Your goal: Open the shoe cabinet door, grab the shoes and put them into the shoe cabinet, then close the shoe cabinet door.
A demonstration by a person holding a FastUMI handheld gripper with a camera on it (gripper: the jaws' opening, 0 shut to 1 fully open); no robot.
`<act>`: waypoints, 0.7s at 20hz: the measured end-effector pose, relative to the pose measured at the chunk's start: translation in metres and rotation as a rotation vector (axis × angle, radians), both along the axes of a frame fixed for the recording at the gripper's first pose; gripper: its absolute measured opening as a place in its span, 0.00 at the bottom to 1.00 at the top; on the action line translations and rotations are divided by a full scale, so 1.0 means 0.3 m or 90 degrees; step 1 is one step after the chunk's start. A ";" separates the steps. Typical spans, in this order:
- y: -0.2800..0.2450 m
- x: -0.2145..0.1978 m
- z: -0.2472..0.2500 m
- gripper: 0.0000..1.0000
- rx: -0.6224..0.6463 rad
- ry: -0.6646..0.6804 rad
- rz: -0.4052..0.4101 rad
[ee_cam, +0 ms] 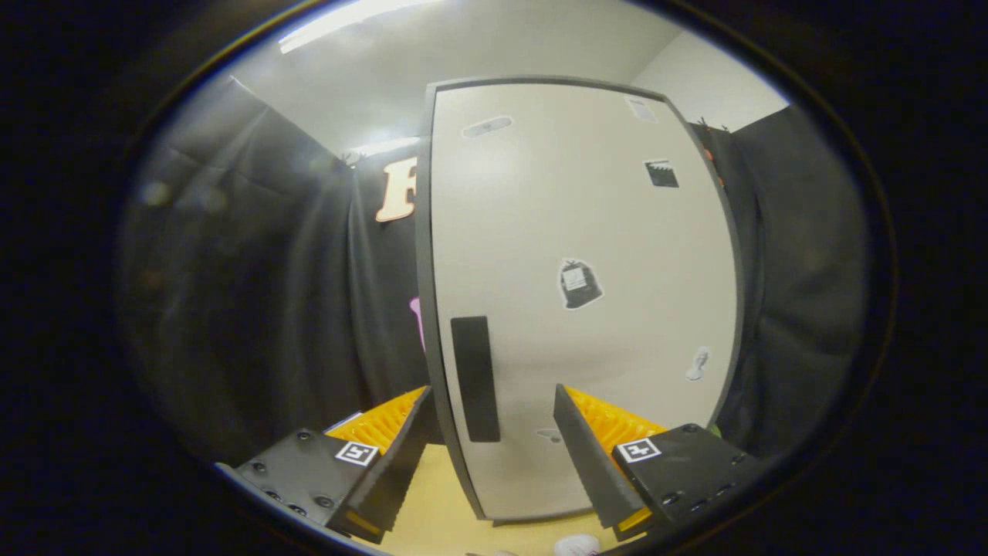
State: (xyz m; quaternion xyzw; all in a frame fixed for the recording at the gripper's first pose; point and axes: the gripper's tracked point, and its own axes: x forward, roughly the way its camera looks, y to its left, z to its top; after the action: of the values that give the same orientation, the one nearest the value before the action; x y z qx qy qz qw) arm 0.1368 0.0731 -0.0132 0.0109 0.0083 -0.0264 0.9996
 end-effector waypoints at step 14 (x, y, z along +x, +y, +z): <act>0.030 0.207 -0.061 0.65 -0.041 0.011 -0.037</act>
State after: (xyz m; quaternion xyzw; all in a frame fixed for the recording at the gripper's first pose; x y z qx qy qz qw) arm 0.1989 0.0821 -0.0315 -0.0211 0.0158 -0.0556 0.9981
